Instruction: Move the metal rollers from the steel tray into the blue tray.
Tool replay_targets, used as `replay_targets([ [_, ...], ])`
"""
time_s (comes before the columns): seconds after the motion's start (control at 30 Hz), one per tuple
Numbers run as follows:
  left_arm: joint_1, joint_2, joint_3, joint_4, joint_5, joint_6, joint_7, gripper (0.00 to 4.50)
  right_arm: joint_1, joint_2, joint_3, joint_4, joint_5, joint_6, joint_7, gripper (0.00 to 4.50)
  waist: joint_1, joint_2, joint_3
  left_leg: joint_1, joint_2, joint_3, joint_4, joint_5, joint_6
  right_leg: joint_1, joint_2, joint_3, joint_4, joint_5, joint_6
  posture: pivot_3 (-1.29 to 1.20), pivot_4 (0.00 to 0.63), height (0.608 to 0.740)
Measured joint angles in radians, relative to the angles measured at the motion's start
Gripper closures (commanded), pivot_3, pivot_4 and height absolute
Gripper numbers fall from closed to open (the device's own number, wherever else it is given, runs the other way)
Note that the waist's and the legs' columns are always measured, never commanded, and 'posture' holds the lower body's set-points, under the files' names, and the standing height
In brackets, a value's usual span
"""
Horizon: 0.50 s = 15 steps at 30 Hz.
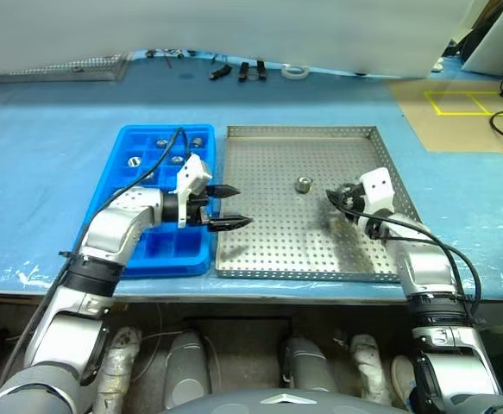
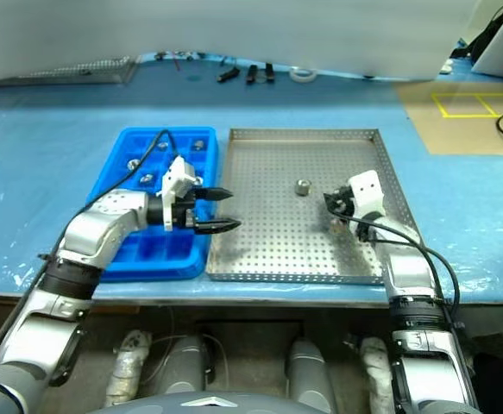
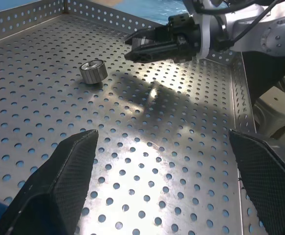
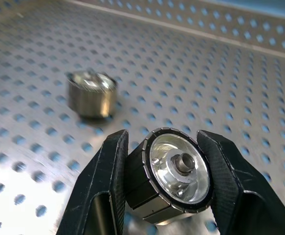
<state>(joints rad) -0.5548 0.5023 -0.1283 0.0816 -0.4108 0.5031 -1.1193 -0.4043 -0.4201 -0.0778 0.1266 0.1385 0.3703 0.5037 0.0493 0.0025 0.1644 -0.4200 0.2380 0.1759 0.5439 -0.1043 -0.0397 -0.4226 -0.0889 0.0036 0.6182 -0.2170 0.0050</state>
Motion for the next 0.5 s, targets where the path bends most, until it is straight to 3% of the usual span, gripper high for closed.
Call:
replay_targets([
  [0.27, 0.186, 0.079, 0.128, -0.180, -0.041, 0.034, 0.081, 0.00, -0.182, 0.069, 0.165, -0.051, 0.040, 0.053, 0.175, 2.67, 0.030, 0.000, 0.000, -0.001, 0.001, 0.000, -0.003, 0.000, 0.000, -0.002, 0.000, -0.001, 0.000, -0.001, -0.001, 0.26, 0.150, 0.740],
  [0.5, 0.448, 0.109, 0.299, -0.438, -0.102, 0.111, 0.235, 0.00, -0.401, 0.228, 0.278, 0.243, 0.022, -0.079, 0.299, 2.67, 0.089, 0.000, 0.000, -0.006, 0.001, -0.002, -0.006, 0.000, -0.001, -0.004, 0.000, -0.004, -0.002, -0.003, -0.002, 0.48, 0.150, 0.740],
])
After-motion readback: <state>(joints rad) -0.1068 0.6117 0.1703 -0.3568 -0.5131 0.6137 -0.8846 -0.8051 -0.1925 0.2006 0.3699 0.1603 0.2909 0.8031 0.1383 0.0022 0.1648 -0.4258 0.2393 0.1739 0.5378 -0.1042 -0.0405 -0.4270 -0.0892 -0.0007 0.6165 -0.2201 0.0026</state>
